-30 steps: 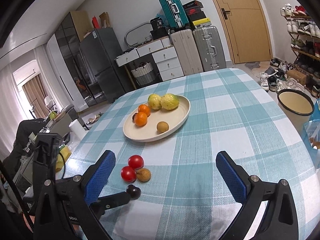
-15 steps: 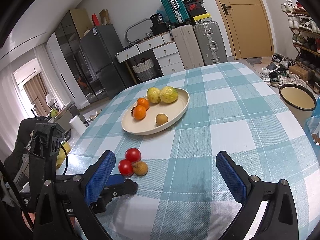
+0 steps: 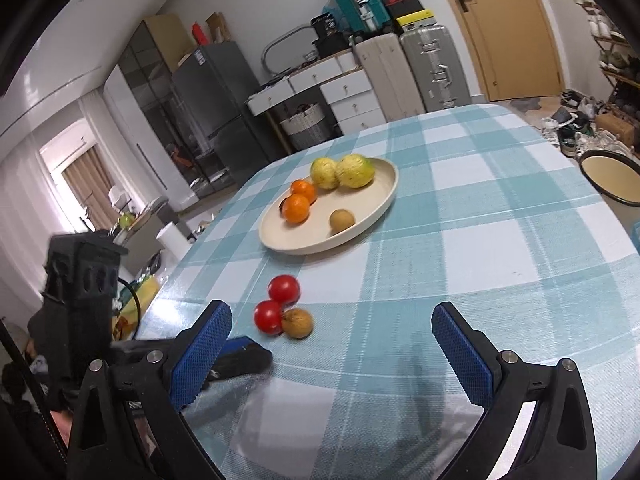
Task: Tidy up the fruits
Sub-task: 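Grasp the second dark plum with the left tool while the right tool grasps a brown fruit, then carry both fruits onto the cream plate and open both tools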
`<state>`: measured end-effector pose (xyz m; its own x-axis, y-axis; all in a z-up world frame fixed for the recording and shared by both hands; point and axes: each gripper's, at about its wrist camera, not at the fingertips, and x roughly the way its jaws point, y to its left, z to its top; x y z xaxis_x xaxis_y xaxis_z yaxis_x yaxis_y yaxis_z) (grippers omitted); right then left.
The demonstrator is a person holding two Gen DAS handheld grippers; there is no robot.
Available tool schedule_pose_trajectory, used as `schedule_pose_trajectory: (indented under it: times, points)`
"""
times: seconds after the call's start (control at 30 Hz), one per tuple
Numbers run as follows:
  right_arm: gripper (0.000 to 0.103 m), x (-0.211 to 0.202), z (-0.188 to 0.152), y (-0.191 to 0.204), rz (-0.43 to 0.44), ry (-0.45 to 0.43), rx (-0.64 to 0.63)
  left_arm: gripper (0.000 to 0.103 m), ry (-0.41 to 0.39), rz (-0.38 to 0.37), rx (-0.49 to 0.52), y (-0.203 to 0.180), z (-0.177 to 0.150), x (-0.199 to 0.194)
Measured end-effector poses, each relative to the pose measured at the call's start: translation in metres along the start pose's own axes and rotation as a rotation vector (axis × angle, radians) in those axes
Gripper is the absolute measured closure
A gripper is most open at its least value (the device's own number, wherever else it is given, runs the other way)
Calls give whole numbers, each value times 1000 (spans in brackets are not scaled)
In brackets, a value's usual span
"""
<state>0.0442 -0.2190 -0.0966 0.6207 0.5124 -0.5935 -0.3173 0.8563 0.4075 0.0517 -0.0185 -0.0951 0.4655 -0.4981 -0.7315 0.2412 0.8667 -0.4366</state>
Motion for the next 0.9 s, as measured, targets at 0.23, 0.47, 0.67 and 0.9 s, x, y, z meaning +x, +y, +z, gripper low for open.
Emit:
schedule_pose_trajectory:
  times: [0.23,0.47,0.67,0.9]
  points:
    - [2,24,-2,13,25,83,-50,82,-56,3,-66,31,4,-29]
    - [23,45,-2,22,16,149,-88,82,-82,13,-132,64,7,-41]
    - [44,59,-3,30,-7,192,-150,82,-78,10,-154,76,7,-39]
    - [65,70,-4,33,-2,224,-174,82,-68,5,-174,85,8,-33]
